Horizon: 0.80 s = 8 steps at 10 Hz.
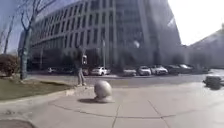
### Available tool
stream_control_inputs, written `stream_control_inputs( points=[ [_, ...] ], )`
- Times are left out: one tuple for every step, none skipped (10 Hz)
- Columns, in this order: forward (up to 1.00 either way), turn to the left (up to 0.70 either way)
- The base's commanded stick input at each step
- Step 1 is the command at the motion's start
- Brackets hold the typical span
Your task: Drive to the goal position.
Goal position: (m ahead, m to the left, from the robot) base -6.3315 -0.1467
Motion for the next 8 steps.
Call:
stream_control_inputs(
  points=[
    [0.7, -0.35],
    [0.7, -0.29],
    [0.7, -0.13],
    [0.7, 0.0],
    [0.7, 0.0],
    [0.7, 0.0],
    [0.7, 0.0],
    [0.7, 0.0]
  ],
)
